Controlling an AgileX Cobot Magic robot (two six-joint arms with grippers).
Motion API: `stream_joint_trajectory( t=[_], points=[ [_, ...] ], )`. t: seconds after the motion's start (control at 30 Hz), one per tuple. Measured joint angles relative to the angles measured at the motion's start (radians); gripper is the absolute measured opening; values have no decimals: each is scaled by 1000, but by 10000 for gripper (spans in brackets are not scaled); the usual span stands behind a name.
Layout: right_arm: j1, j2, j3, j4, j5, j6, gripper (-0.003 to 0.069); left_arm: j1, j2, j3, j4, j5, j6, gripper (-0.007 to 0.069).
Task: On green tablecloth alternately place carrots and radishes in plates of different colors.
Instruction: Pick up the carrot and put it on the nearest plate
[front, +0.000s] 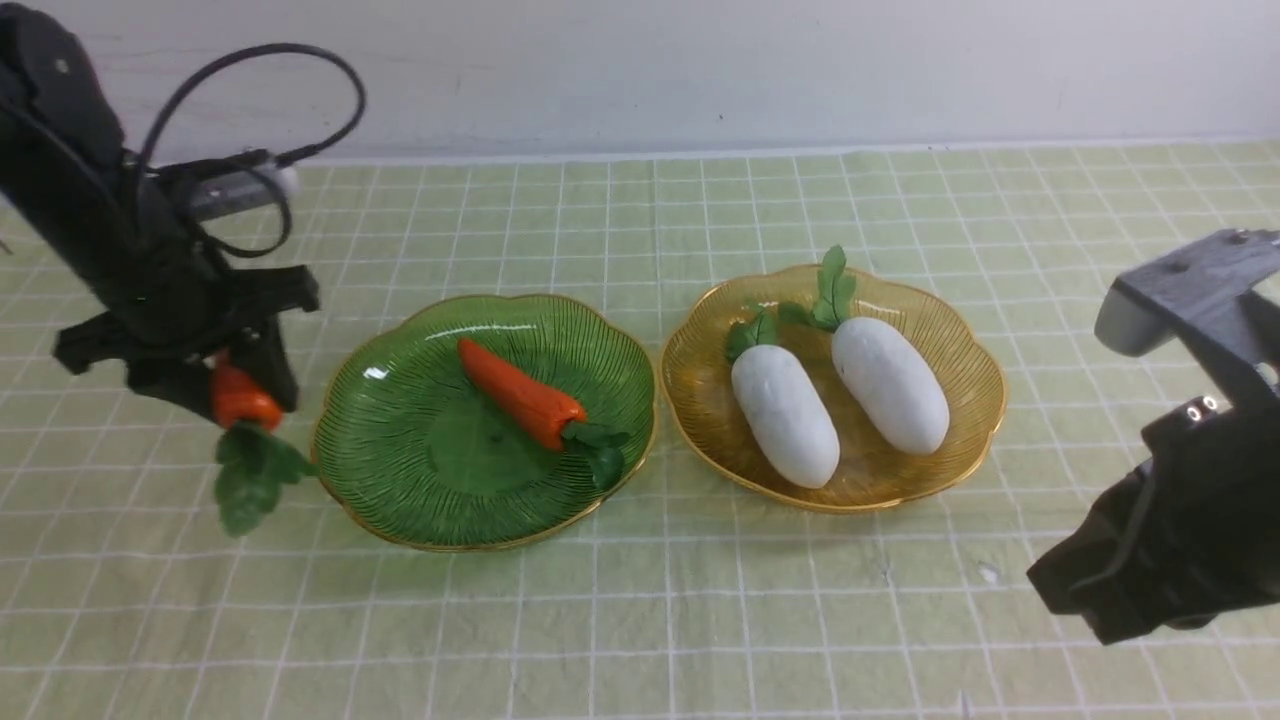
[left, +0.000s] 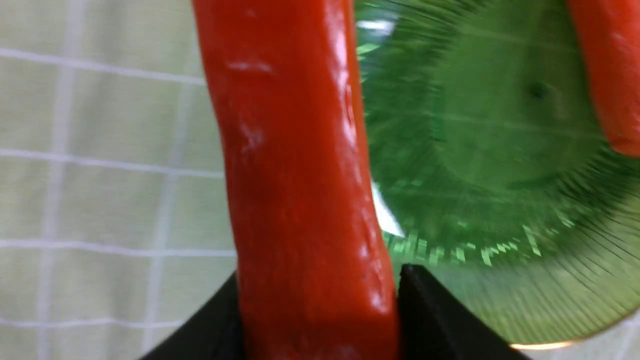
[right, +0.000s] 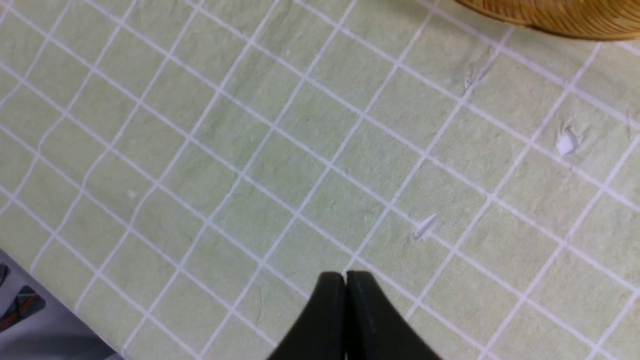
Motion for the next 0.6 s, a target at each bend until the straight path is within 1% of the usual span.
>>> stream_joint_trajectory(
  t=[0.07,0.1,0.13,0.2,0.23,0.33,0.37,0.4,0.43,0.47,0.5,0.6],
  points=[
    [0,0,0,1,-2,-1,-12,-43,16,0,-14,-11,13,307],
    [0,0,0,1,-2,-1,-12,-48,16,0,-15,-14,14,307],
    [0,0,0,1,-3,-1,-12,-82,35,0,-22,-38,25,307],
    [0,0,0,1,-3,-1,-12,-103,47,0,-24,-55,32,307],
    [0,0,0,2,-4,-1,-12,-132,65,1,-29,-81,35,309],
    [0,0,0,2,-5,-2,-12,-159,84,2,-33,-115,36,336],
    [0,0,0,2,-7,-3,-12,-167,89,2,-33,-134,37,370],
    [0,0,0,2,-7,-3,-12,-167,89,2,-33,-136,37,380],
    [0,0,0,2,-7,-4,-12,-168,89,2,-33,-144,36,419],
    [0,0,0,2,-7,-4,-12,-168,89,2,-33,-146,36,424],
    [0,0,0,2,-8,-4,-12,-168,89,2,-33,-152,34,459],
    [0,0,0,-2,-14,-8,-12,-168,89,2,-40,-151,33,496]
  ],
)
